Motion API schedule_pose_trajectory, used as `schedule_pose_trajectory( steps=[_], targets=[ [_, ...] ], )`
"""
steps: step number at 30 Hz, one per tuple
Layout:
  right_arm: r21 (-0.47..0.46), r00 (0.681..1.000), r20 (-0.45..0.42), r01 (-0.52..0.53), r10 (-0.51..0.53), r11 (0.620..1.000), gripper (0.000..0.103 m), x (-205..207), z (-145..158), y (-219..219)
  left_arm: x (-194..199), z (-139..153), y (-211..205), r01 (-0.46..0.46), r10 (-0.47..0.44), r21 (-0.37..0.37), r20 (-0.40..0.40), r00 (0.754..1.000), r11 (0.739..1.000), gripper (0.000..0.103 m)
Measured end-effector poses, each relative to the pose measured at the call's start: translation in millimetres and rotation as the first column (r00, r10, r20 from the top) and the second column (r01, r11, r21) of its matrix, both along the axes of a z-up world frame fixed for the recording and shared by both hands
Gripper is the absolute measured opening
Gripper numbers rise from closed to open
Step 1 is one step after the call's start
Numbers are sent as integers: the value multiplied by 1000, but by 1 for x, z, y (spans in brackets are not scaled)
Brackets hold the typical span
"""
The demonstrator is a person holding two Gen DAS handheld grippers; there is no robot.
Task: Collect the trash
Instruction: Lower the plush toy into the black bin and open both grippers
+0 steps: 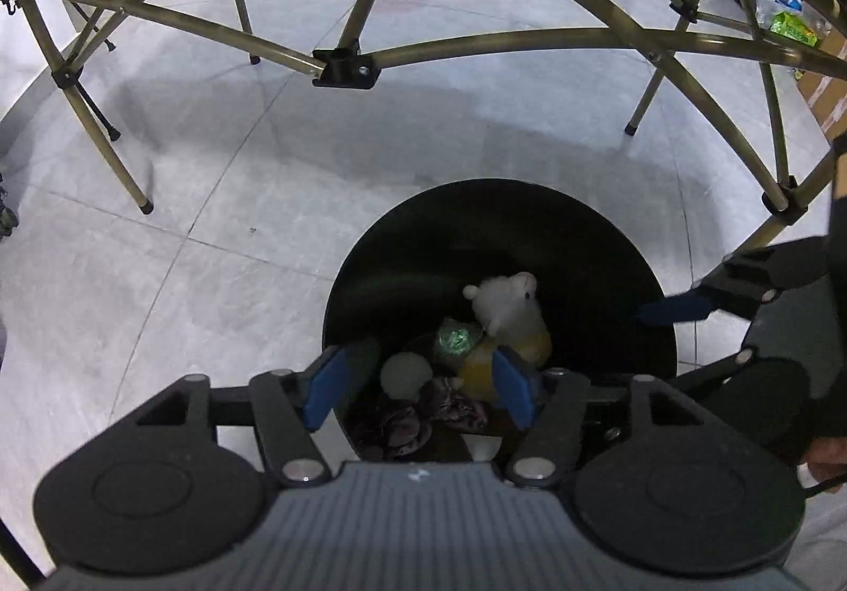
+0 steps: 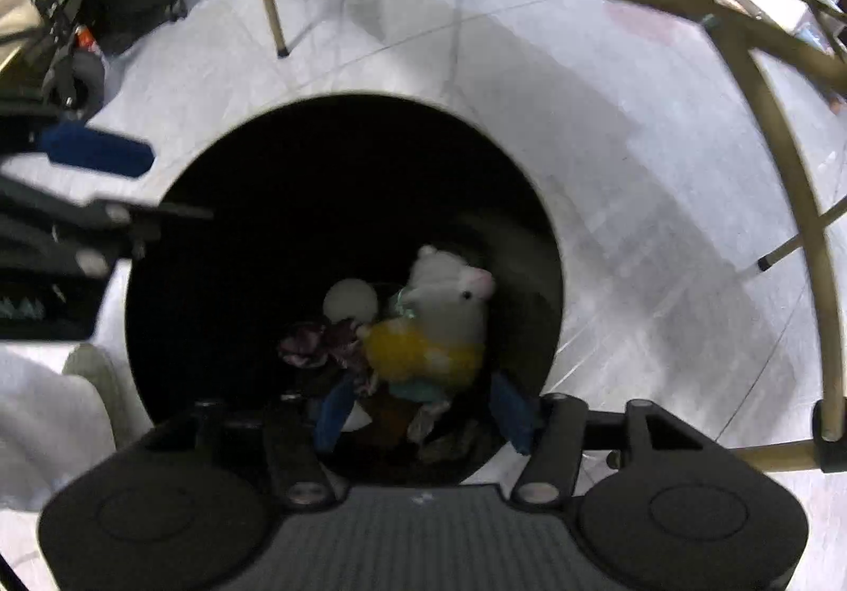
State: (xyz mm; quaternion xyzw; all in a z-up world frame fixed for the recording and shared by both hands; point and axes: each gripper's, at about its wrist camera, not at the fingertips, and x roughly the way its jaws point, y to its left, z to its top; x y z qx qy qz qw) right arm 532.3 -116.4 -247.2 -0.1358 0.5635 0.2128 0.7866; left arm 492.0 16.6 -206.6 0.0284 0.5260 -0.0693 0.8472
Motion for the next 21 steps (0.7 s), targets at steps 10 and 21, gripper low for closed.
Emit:
schedule_pose_trajectory(
  steps=[10, 21],
  targets=[
    [58, 999, 49, -18, 15, 998, 60, 3, 20, 6, 3, -1, -2, -4, 4, 7, -9, 1000, 1000, 67],
    [120, 979, 197, -84, 59, 989, 60, -28, 89, 4, -17, 55, 6, 26, -11, -93, 159, 987, 995, 71]
  ],
)
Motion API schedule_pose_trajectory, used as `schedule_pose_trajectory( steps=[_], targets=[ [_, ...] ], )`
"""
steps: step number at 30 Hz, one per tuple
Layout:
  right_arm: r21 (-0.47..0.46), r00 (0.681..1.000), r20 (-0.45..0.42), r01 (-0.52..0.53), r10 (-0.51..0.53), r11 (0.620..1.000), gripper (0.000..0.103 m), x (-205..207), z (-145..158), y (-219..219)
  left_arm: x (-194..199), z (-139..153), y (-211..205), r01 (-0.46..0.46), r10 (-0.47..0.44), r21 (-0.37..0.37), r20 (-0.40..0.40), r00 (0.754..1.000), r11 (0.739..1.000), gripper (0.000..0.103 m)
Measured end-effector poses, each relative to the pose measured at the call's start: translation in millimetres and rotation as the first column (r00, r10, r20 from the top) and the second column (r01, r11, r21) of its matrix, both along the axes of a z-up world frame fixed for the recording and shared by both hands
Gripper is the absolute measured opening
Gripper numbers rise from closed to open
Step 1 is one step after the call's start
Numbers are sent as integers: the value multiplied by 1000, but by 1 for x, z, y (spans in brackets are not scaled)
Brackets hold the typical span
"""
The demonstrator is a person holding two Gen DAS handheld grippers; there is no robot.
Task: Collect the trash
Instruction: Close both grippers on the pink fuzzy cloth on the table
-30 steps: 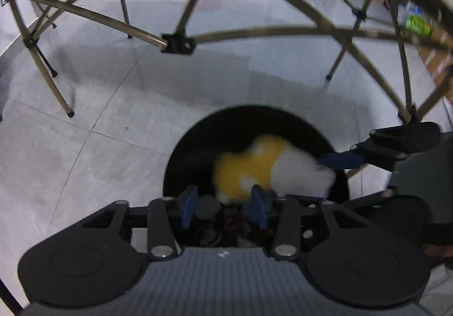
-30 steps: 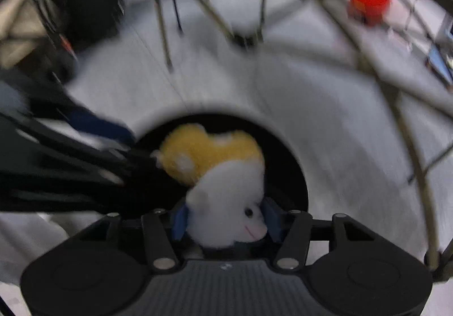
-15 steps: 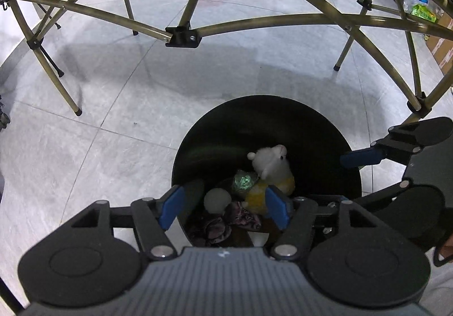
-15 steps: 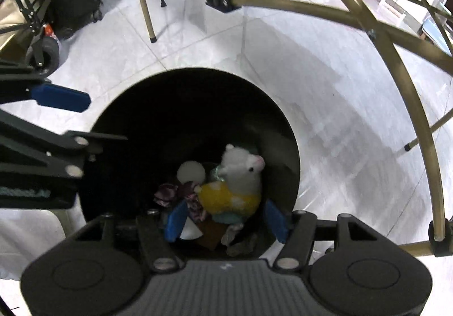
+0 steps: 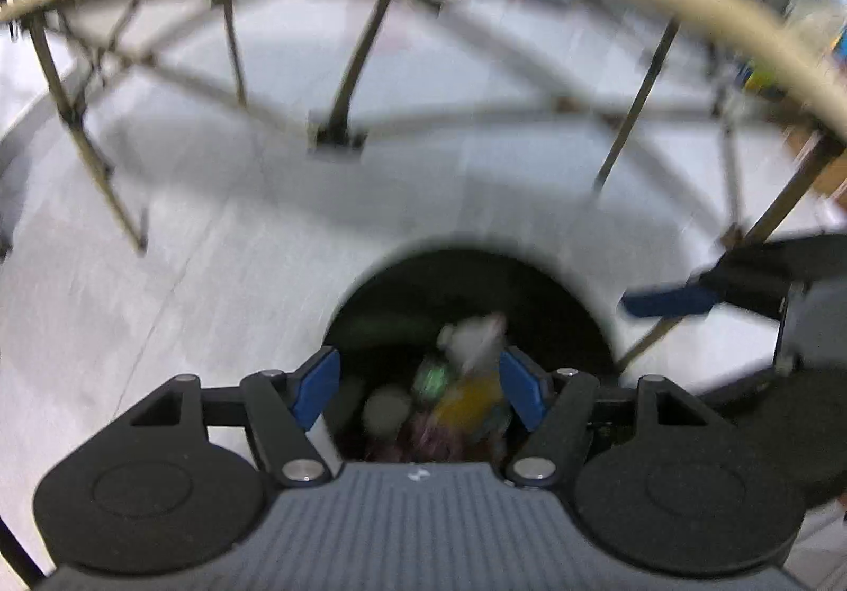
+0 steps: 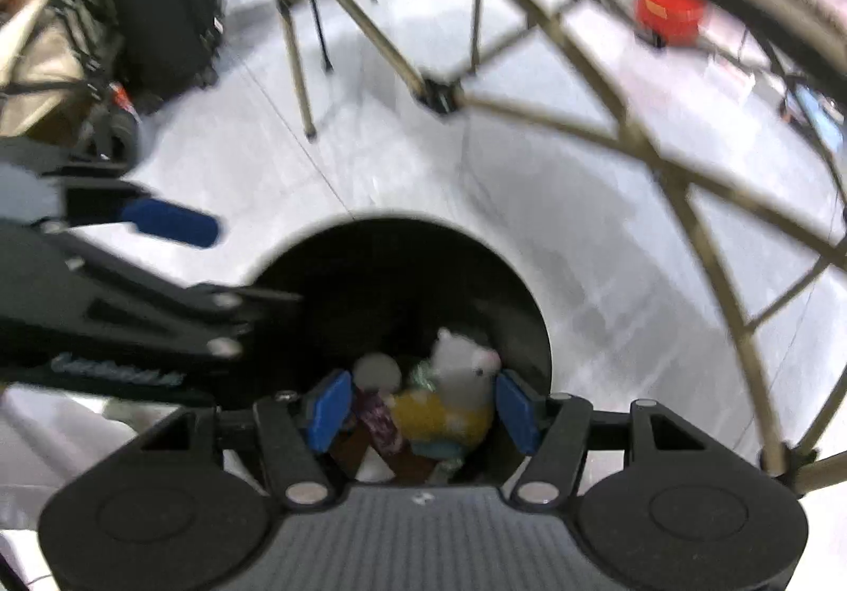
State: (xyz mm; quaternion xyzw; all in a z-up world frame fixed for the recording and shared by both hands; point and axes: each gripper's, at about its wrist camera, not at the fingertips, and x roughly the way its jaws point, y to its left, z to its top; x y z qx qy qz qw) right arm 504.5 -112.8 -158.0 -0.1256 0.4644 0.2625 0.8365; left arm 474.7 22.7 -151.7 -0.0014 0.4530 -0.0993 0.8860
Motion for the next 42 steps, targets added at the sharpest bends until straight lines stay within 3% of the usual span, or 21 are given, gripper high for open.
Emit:
schedule_pose_trajectory(
  steps=[2, 3, 5, 6, 8, 9, 12, 15, 18, 20, 22, 23, 24, 27, 30, 33, 38, 42],
  targets=[
    [42, 995, 93, -44, 40, 998, 60, -21, 35, -3, -15, 36, 6, 20, -9, -68, 159, 987, 998, 79],
    [68, 989, 135, -63, 54, 996, 64, -29, 50, -6, -25, 55, 9, 28, -2, -94, 264, 964, 995, 85],
    [132, 977, 208, -78, 49, 988, 71, -39, 82, -19, -40, 83, 12, 29, 33, -138, 429, 903, 990, 86],
    [162, 973, 229, -68, 29, 985, 71, -40, 93, -28, -44, 93, 12, 34, 52, -166, 485, 873, 985, 88],
    [267, 957, 276, 8, -85, 964, 70, -33, 117, -59, -41, 106, 10, 22, 93, -209, 528, 844, 978, 89],
    [318, 947, 286, 54, -149, 947, 70, -27, 126, -74, -33, 113, 7, 25, 104, -231, 527, 843, 973, 90],
    [467, 891, 262, 218, -370, 857, 70, 16, 150, -125, 15, 135, -11, 87, 58, -270, 488, 871, 959, 90],
    [555, 822, 163, 380, -545, 740, 69, 84, 155, -173, 91, 152, -44, 164, -20, -275, 459, 888, 947, 86],
    [568, 773, 26, 510, -634, 646, 59, 153, 138, -200, 176, 147, -81, 149, -21, -302, 390, 920, 942, 71],
    [583, 753, -55, 557, -656, 591, 56, 182, 121, -207, 220, 133, -103, 120, -23, -293, 314, 949, 949, 70],
    [594, 746, -132, 586, -652, 551, 53, 200, 100, -211, 245, 116, -110, 61, 17, -298, 253, 967, 952, 62],
    [599, 743, -161, 596, -650, 534, 44, 205, 92, -209, 253, 109, -111, 65, 12, -324, 230, 973, 944, 57],
    [601, 745, -179, 600, -642, 528, 35, 210, 86, -209, 255, 103, -110, 78, -2, -348, 214, 977, 934, 44],
    [619, 740, -178, 597, -649, 511, 19, 213, 75, -207, 260, 91, -109, 104, -31, -367, 199, 980, 924, 30],
    [616, 745, -163, 589, -647, 523, 14, 208, 74, -202, 258, 89, -104, 96, -15, -396, 202, 979, 913, 22],
    [614, 764, -117, 558, -635, 559, 12, 196, 89, -196, 240, 101, -101, 95, -4, -416, 215, 977, 904, 20],
    [640, 823, -2, 438, -569, 631, 12, 127, 121, -177, 157, 132, -70, 146, 0, -427, 323, 946, 893, 20],
    [642, 877, 42, 344, -479, 685, 13, 60, 121, -149, 68, 131, -43, 156, 2, -368, 393, 919, 917, 20]
  ],
)
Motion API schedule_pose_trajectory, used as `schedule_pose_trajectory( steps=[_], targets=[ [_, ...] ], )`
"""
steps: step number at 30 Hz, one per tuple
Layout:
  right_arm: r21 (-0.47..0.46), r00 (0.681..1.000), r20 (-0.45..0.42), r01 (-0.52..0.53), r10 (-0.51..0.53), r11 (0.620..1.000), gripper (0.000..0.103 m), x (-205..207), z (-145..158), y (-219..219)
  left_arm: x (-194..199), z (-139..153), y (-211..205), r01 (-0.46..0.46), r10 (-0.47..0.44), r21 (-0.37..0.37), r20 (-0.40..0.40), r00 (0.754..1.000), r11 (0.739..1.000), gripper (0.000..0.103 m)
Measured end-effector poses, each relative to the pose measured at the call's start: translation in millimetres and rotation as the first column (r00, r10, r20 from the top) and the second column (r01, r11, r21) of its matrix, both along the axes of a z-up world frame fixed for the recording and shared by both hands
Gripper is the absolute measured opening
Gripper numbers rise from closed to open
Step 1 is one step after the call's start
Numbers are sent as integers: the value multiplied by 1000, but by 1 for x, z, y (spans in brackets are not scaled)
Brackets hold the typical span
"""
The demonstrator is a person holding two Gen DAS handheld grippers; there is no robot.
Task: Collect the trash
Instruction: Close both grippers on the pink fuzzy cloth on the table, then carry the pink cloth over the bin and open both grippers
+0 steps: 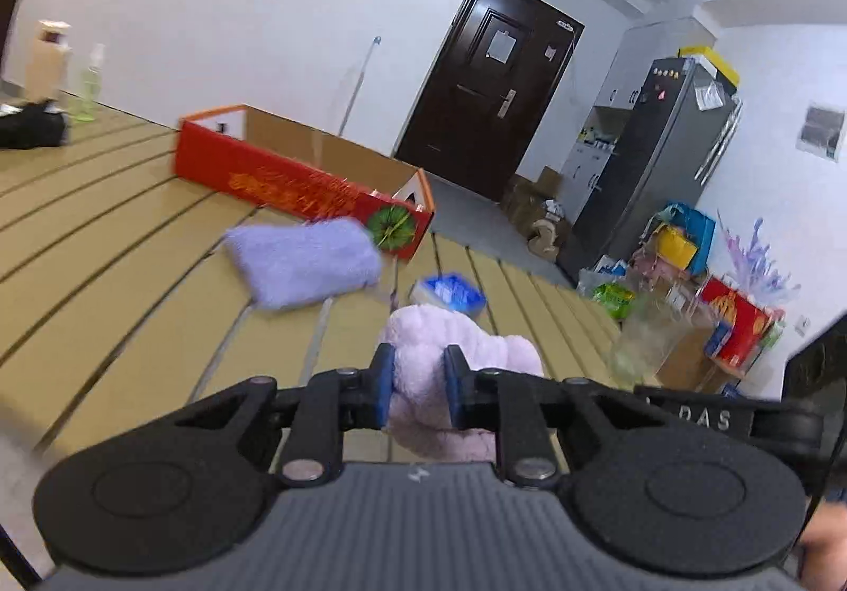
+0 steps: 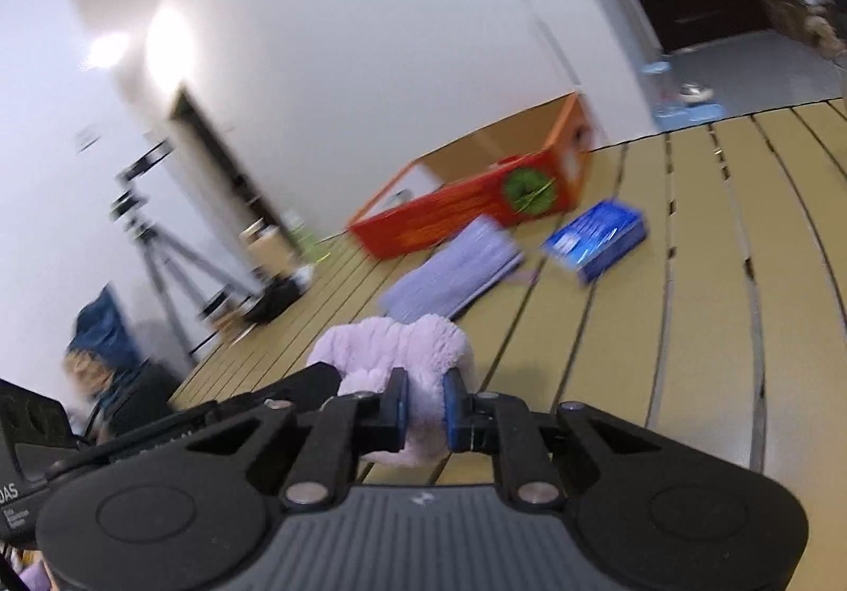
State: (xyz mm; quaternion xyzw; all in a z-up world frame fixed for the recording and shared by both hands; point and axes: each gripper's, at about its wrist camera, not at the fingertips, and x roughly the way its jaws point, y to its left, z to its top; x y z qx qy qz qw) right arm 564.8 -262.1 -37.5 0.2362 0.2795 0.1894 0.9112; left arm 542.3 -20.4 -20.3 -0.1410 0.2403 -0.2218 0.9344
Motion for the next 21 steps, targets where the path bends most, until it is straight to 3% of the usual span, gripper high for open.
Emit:
schedule_pose_trajectory(
  steps=[3, 5, 8, 11, 14, 16, 18, 19, 21],
  targets=[
    [-52, 996, -17, -88, 87, 995, 13, -47, -13, 32, -60, -11, 24, -30, 31, 17, -8, 999, 999, 20],
    [-127, 990, -20, -143, 142, 981, 13, -83, -22, 57, -97, -27, 41, -74, 74, 3, -72, 995, 997, 20],
    [-130, 972, -114, -222, 208, 966, 13, -114, -54, 82, -142, -62, 62, -140, 137, -6, -173, 975, 990, 20],
    [-92, 940, -253, -257, 227, 962, 13, -123, -92, 95, -157, -98, 77, -202, 180, -35, -318, 931, 979, 20],
    [-100, 925, -297, -276, 236, 956, 13, -121, -103, 103, -151, -106, 76, -190, 192, 38, -326, 926, 981, 20],
    [-110, 923, -315, -268, 223, 957, 13, -112, -103, 105, -143, -109, 77, -189, 188, 33, -353, 916, 981, 20],
    [-130, 919, -340, -256, 199, 958, 14, -101, -109, 108, -127, -122, 76, -207, 202, 40, -457, 866, 978, 22],
    [-130, 913, -355, -261, 200, 957, 14, -92, -114, 110, -110, -129, 76, -212, 215, 66, -523, 825, 975, 22],
    [-160, 911, -364, -267, 195, 950, 21, -71, -126, 117, -78, -142, 75, -195, 214, 97, -603, 769, 976, 29]
  ],
)
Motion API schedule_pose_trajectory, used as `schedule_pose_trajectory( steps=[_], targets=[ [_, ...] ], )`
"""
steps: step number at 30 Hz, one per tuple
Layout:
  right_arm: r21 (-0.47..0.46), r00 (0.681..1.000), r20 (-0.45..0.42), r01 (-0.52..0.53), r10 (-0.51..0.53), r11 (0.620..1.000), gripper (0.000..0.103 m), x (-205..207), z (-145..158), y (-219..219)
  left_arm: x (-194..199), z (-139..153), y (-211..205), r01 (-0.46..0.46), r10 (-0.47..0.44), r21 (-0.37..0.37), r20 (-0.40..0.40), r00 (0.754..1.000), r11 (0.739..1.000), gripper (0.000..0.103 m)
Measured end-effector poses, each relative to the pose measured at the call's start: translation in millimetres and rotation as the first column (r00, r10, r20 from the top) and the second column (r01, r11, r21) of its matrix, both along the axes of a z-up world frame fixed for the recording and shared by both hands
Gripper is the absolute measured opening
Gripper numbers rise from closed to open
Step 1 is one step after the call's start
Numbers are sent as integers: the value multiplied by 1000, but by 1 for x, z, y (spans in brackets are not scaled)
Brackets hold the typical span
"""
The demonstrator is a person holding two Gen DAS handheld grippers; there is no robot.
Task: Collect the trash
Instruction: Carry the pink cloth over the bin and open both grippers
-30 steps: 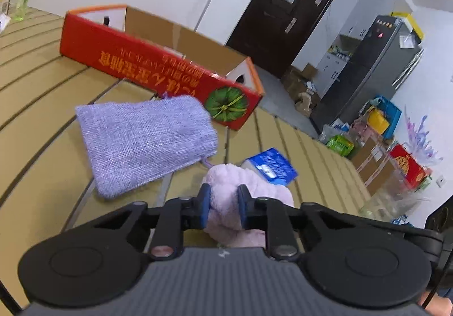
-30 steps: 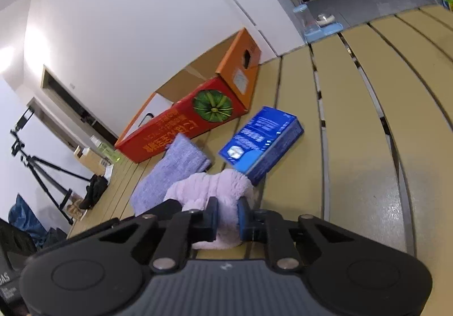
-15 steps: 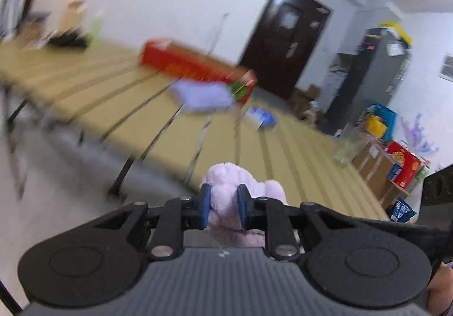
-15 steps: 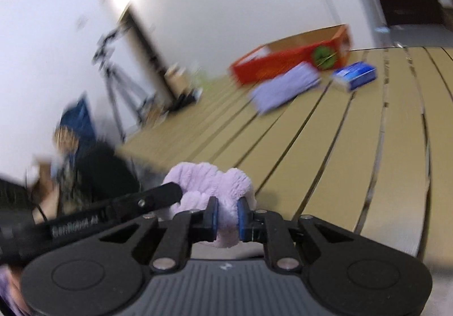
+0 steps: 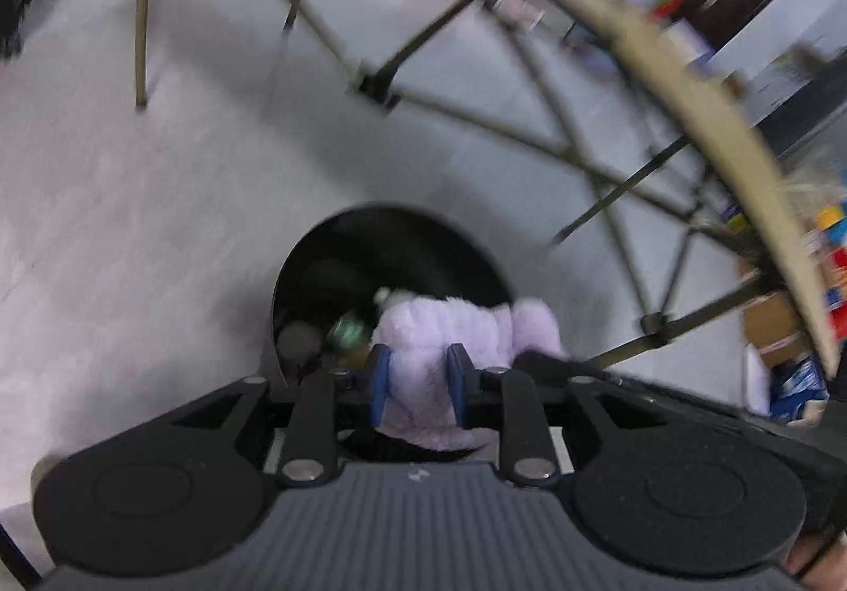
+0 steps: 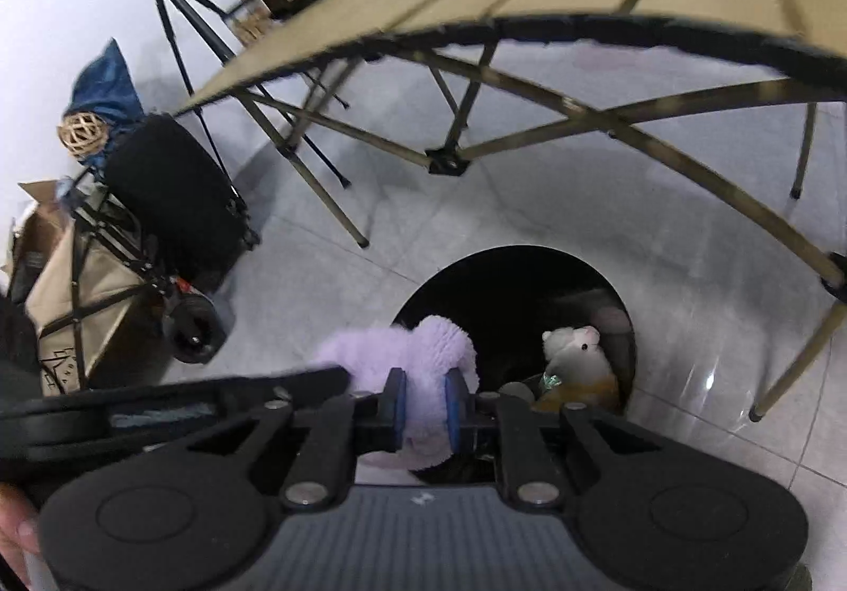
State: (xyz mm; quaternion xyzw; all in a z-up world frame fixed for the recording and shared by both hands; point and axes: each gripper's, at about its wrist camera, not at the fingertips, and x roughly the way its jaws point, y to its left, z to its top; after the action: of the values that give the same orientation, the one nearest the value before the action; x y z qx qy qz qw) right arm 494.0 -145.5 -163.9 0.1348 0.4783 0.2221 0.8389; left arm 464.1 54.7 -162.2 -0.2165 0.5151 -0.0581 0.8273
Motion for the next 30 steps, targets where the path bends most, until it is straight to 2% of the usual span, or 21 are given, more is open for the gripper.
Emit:
schedule_pose_trajectory(
  steps=[2, 3, 4, 5, 6, 8, 11, 13, 15, 20, 26, 30],
  targets=[
    [-51, 1000, 3, 9, -9, 999, 23, 32, -18, 6, 32, -16, 1, -10, 11, 13, -64, 998, 1000, 31],
    [-75, 1000, -20, 9, -11, 997, 29, 48, -30, 8, 43, -23, 3, -16, 19, 37, -87, 996, 999, 33],
    [-97, 999, -48, 16, -21, 995, 35, 61, -41, 9, 55, -31, 5, -11, 18, 64, -99, 995, 998, 36],
    [-120, 996, -84, 21, -31, 993, 48, 71, -52, 8, 63, -39, 6, -9, 19, 93, -110, 994, 996, 47],
    [-136, 994, -108, 17, -32, 991, 50, 77, -60, 6, 64, -46, 6, -9, 23, 119, -119, 993, 993, 51],
    [-153, 986, -162, 14, -39, 988, 50, 79, -74, 1, 59, -59, 5, -3, 30, 180, -148, 989, 984, 52],
    [-181, 979, -202, -61, 24, 982, 50, 76, -83, 8, 56, -66, -4, 54, -19, 243, -145, 989, 968, 67],
    [-227, 977, -209, -90, 42, 970, 50, 75, -84, 14, 57, -69, -10, 68, -26, 301, -141, 990, 951, 68],
    [-256, 977, -206, -106, 53, 961, 50, 75, -84, 17, 58, -72, -11, 75, -26, 316, -157, 987, 946, 68],
    [-288, 978, -197, -124, 68, 949, 52, 74, -82, 22, 58, -72, -12, 79, -25, 331, -164, 986, 940, 68],
    [-287, 984, -169, -111, 64, 951, 52, 72, -77, 17, 61, -75, -14, 77, -25, 313, -165, 986, 947, 69],
    [-313, 990, -115, -110, 78, 943, 52, 69, -65, 22, 59, -68, -16, 72, -25, 327, -146, 989, 942, 69]
  ],
)
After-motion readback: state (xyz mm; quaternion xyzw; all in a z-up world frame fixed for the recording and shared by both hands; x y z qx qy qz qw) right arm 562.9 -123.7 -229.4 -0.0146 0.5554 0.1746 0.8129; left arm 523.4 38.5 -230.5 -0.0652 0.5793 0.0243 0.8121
